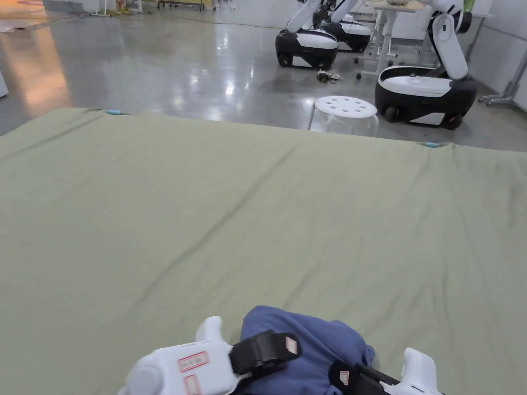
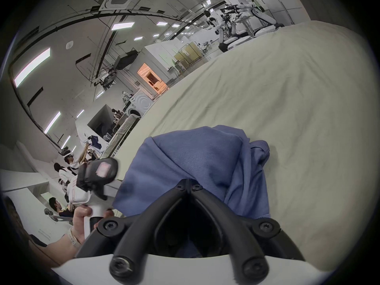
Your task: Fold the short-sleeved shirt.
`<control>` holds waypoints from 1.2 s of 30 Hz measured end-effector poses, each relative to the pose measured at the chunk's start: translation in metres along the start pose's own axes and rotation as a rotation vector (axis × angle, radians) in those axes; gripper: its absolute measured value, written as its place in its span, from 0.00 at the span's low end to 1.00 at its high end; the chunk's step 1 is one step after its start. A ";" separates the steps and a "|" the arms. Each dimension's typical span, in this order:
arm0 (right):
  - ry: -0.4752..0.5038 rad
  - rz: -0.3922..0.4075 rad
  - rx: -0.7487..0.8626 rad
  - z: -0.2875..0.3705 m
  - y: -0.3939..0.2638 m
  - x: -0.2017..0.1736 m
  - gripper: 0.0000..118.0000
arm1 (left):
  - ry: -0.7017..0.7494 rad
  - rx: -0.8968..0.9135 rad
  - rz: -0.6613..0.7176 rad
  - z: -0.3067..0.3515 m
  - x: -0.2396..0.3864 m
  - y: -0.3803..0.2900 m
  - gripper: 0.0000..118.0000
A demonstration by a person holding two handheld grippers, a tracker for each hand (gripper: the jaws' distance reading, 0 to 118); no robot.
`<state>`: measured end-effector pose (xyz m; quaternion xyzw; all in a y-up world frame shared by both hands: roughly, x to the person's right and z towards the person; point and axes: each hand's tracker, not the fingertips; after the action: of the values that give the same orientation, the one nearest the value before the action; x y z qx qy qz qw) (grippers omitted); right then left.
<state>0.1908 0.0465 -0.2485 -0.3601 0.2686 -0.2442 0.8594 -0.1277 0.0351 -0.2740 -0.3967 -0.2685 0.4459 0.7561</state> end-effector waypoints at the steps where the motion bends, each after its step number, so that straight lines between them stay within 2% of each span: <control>1: -0.002 0.000 0.001 0.002 0.000 -0.002 0.04 | 0.085 -0.011 -0.013 -0.010 0.007 0.000 0.32; 2: -0.014 0.003 0.005 0.004 0.000 -0.004 0.04 | 0.194 -0.011 -0.029 -0.016 0.011 0.000 0.29; 5: -0.013 0.016 0.006 0.012 0.002 -0.009 0.04 | 0.126 -0.022 0.017 -0.002 0.005 0.008 0.27; 8: 0.003 0.053 0.009 0.018 0.003 -0.022 0.04 | 0.162 -0.024 -0.050 0.037 -0.002 0.021 0.26; 11: 0.000 0.076 0.006 0.015 0.005 -0.037 0.04 | 0.213 -0.004 -0.063 0.096 -0.032 0.052 0.26; 17: 0.026 0.103 -0.016 -0.005 0.002 -0.068 0.04 | 0.424 0.094 -0.135 0.248 -0.096 0.140 0.26; 20: 0.031 0.114 -0.037 -0.017 -0.001 -0.082 0.04 | 0.538 0.148 -0.142 0.321 -0.122 0.183 0.25; 22: 0.031 0.121 -0.049 -0.024 -0.002 -0.091 0.04 | 0.584 0.132 -0.088 0.358 -0.146 0.208 0.25; 24: 0.027 0.136 -0.059 -0.030 -0.003 -0.098 0.04 | 0.597 0.088 -0.078 0.370 -0.164 0.218 0.25; 26: 0.023 0.148 -0.065 -0.035 -0.002 -0.103 0.05 | 0.517 0.084 -0.041 0.370 -0.172 0.217 0.26; 27: 0.023 0.151 -0.064 -0.036 -0.002 -0.105 0.05 | 0.515 0.105 -0.066 0.366 -0.171 0.214 0.28; 28: 0.024 0.150 -0.064 -0.037 -0.001 -0.107 0.05 | 0.513 0.114 -0.079 0.366 -0.170 0.212 0.41; 29: 0.026 0.148 -0.065 -0.037 0.000 -0.108 0.05 | 0.510 0.111 -0.081 0.370 -0.168 0.211 0.72; 30: 0.028 0.148 -0.066 -0.036 0.002 -0.110 0.05 | 0.512 0.107 -0.090 0.376 -0.164 0.209 0.85; 32: 0.029 0.159 -0.067 -0.034 0.003 -0.113 0.05 | 0.548 0.119 -0.149 0.396 -0.150 0.205 0.86; 36: 0.036 0.179 -0.049 -0.017 0.007 -0.113 0.05 | 0.633 0.283 -0.224 0.442 -0.097 0.190 0.86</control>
<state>0.0979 0.1118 -0.2313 -0.3511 0.3209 -0.1664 0.8638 -0.5954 0.1631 -0.1997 -0.3744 0.0015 0.2480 0.8935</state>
